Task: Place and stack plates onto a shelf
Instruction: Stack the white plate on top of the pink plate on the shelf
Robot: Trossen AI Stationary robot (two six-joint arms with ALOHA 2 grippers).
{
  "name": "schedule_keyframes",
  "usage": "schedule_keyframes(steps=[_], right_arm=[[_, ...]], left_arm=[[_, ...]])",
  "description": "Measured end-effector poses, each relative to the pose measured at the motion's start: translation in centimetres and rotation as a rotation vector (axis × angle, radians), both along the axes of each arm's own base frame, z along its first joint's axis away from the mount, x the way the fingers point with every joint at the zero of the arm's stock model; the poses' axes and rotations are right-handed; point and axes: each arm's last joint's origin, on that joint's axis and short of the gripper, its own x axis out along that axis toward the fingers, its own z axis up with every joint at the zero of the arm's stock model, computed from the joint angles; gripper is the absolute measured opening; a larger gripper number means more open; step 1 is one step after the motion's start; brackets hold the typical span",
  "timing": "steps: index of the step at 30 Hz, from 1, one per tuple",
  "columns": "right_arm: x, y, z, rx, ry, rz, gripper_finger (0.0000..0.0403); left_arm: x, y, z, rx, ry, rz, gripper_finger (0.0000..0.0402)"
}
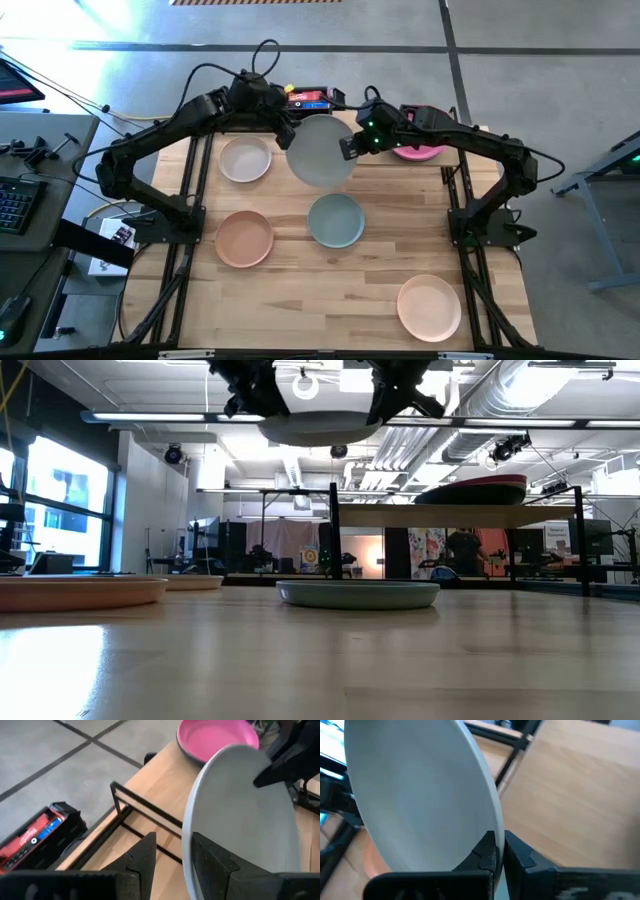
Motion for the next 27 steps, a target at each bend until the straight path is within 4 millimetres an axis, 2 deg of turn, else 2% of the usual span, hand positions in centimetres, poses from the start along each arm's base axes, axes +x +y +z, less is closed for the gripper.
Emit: schedule_keyframes(steps=[6,14,21,27], right_arm=[[-0.5,0.2,-0.4,0.027,0.056,-0.012,0.0],[-1.5,0.2,-0.2,0.039,0.102,-0.022,0.0],[-4.9,-0.1,1.2,0.015,0.17,-0.095,0.0],[-8.5,-0.3,3.0,-0.017,0.155,-0.168,0.0]], left_arm=[[-0.2,0.1,1.3,0.041,-0.025,0.0,0.0111],[-0.3,0.0,1.3,0.057,-0.012,-0.018,0.0111],[-0.3,0.0,1.3,0.068,0.0,-0.031,0.0111],[-0.3,0.0,1.3,0.072,0.002,-0.035,0.0111]])
